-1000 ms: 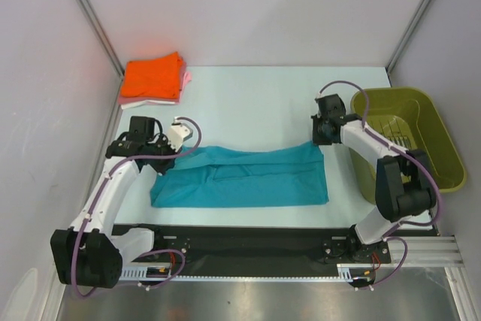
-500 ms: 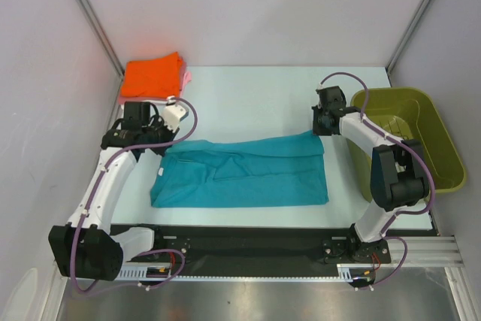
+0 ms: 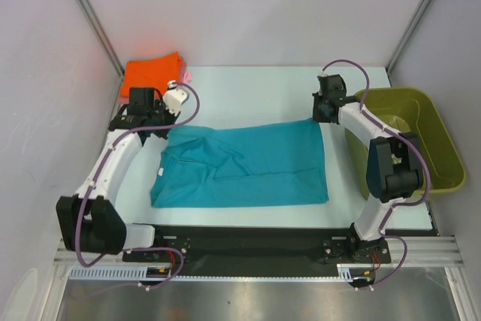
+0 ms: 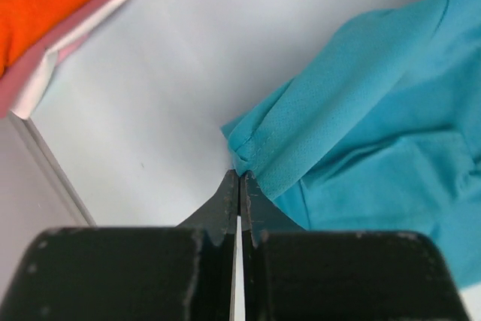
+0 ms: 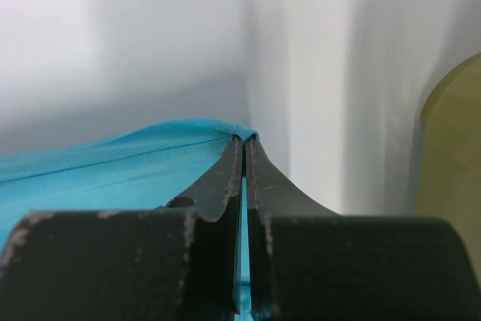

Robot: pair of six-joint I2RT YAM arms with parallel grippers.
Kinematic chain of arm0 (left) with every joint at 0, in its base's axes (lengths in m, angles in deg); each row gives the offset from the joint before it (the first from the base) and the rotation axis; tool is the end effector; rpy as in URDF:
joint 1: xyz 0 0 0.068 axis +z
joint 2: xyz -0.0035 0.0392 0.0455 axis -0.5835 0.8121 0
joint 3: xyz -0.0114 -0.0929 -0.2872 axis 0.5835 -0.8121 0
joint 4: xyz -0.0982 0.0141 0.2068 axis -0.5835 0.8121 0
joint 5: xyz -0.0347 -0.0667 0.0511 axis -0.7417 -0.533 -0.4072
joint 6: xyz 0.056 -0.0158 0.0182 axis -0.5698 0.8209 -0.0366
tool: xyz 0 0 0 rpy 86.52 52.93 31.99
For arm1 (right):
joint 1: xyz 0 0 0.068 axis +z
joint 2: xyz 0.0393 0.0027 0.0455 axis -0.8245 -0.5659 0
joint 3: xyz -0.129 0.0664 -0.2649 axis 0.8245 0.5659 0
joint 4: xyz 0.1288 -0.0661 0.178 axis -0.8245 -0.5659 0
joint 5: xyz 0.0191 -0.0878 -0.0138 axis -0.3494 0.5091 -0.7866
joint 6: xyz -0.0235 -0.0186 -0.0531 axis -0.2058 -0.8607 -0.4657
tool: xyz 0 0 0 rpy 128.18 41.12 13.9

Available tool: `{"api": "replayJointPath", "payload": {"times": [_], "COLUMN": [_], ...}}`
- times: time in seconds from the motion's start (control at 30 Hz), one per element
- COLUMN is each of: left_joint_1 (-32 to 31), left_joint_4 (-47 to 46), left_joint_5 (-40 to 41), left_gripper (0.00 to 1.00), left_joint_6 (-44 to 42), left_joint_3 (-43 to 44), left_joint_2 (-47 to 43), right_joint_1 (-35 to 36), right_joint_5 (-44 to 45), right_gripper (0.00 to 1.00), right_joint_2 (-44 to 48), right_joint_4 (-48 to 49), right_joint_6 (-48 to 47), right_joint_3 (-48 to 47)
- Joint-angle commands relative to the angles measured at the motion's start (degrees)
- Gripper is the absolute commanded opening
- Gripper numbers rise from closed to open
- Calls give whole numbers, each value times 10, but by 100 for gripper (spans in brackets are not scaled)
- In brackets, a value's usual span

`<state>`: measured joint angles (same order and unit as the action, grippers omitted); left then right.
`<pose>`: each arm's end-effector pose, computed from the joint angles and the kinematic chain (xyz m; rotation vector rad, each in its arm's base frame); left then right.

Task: Fold and stack the t-shirts
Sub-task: Fold the tshirt

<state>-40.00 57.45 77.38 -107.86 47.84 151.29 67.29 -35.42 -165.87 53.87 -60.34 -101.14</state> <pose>0.2354 -0.0259 0.3306 0.7962 2.2341 0.0066 0.3660 0.0716 0.2723 -0.0151 2.4208 0.0455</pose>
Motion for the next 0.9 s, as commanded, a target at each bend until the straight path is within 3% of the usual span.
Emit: {"api": "replayJointPath", "payload": {"times": [0.0, 0.17, 0.3, 0.43, 0.7, 0.87], "left_joint_1": [5, 5, 5, 5, 5, 5], "left_joint_4": [-56, 12, 71, 107, 69, 62], "left_joint_5": [22, -37, -83, -75, -72, -69], "left_gripper": [0, 0, 0, 0, 0, 0], "left_joint_6": [13, -5, -64, -85, -80, -85], "left_joint_3": [44, 39, -59, -172, -243, -236], "left_joint_2": [43, 20, -56, -112, -115, -93], "right_joint_1": [-5, -4, 1, 14, 27, 29], "right_joint_5": [14, 0, -6, -13, -3, 8], "right_gripper": [0, 0, 0, 0, 0, 0], "right_joint_2": [-13, 9, 42, 83, 101, 119], "right_joint_4": [12, 5, -6, -6, -20, -37], "right_joint_6": [-2, 6, 43, 67, 87, 90], "right_joint_3": [-15, 15, 66, 139, 190, 199]}}
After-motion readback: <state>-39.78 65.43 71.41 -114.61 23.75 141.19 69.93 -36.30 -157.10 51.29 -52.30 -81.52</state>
